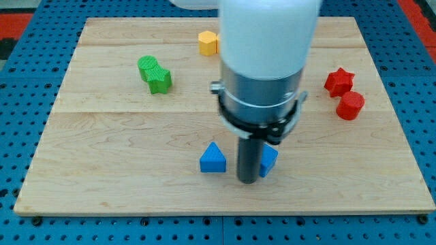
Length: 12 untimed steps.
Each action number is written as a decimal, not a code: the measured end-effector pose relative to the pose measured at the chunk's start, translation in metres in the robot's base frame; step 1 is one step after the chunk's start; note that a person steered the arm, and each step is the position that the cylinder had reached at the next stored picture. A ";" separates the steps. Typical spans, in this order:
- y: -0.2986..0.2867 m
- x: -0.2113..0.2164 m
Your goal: Move the triangle towards the left
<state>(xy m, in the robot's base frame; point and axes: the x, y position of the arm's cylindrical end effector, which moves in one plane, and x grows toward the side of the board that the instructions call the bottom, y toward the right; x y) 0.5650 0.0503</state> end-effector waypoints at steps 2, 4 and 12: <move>0.001 -0.005; -0.031 -0.018; -0.141 -0.017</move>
<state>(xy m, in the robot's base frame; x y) 0.5475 -0.0906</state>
